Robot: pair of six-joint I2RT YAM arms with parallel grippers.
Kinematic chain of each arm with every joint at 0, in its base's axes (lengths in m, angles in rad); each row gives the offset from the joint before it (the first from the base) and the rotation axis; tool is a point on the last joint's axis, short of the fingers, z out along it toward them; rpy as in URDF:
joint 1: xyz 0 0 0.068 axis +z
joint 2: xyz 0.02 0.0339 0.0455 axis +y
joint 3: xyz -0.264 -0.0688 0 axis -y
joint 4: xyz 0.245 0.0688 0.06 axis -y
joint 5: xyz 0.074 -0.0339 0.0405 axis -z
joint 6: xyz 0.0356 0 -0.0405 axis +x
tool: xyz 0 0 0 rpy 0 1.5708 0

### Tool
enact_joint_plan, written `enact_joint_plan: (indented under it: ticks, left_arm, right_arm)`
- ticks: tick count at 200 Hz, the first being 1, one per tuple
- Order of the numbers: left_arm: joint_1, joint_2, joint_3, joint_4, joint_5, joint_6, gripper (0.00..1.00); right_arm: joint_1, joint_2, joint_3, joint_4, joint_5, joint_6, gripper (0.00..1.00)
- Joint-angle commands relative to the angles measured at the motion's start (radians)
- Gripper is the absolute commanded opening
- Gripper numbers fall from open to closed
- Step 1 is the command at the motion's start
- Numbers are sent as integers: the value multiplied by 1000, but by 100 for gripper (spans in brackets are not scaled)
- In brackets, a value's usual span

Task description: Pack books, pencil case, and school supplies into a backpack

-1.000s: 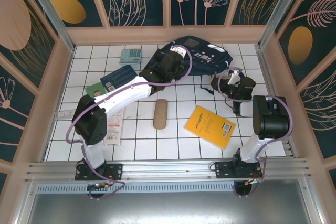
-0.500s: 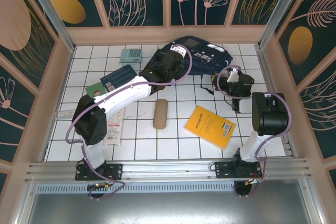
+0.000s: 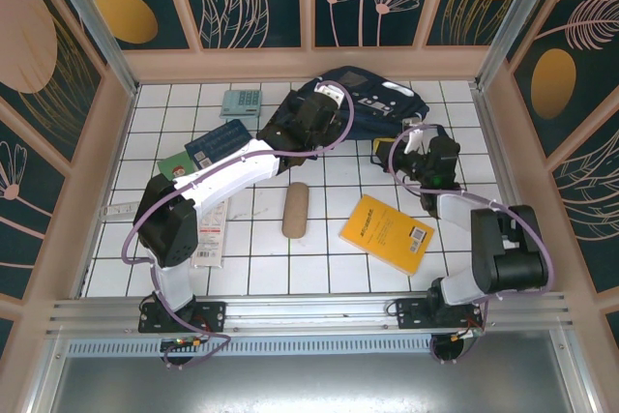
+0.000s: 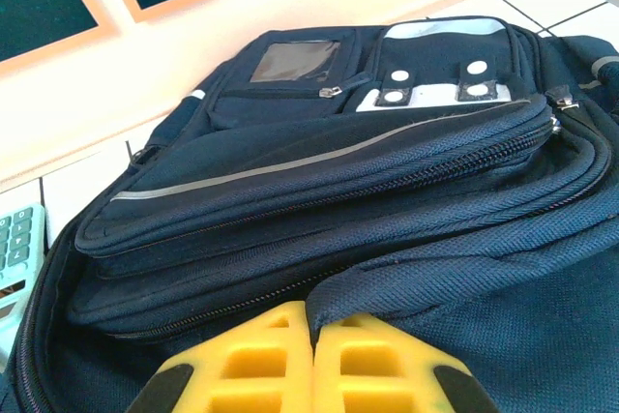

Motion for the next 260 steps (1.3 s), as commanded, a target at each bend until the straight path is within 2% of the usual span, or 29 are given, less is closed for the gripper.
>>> enact_joint_plan:
  ticks: [1, 11, 26, 49, 60, 70, 92, 127, 168, 203, 239, 260]
  left_arm:
    - [11, -10, 56, 51, -31, -43, 0]
    - [11, -14, 57, 50, -34, -39, 0]
    - [12, -22, 60, 50, -46, -34, 0]
    - [11, -33, 75, 44, -71, -19, 0]
    - [11, -42, 80, 42, -88, -10, 0]
    - [11, -50, 86, 39, -105, -3, 0]
    - [14, -69, 87, 38, -126, 6, 0]
    - [18, -88, 81, 37, -132, 7, 0]
    - [17, -102, 81, 36, -127, 12, 0]
    - [18, -102, 81, 36, -119, 12, 0]
    - [18, -99, 81, 34, -112, 15, 0]
    - [19, -98, 83, 35, -106, 15, 0]
  right_arm:
    - [4, -68, 25, -82, 51, -51, 0]
    - [2, -89, 20, -94, 71, -73, 0]
    - [-19, -104, 4, -77, 77, -69, 8]
    - [-42, -117, -56, 54, 63, -26, 28]
    - [-37, -125, -102, 151, 97, -25, 39]
    - [-36, -125, -122, 171, 141, -38, 44]
    - [-49, -90, -107, 132, 171, -56, 44]
    - [-74, -1, -135, 247, 162, -43, 43]
    - [-171, 164, -109, 415, 12, 99, 43]
    - [-174, 273, -35, 439, -80, 116, 43]
    - [-186, 378, -9, 611, -187, 203, 44]
    - [-186, 432, 43, 609, -240, 234, 44]
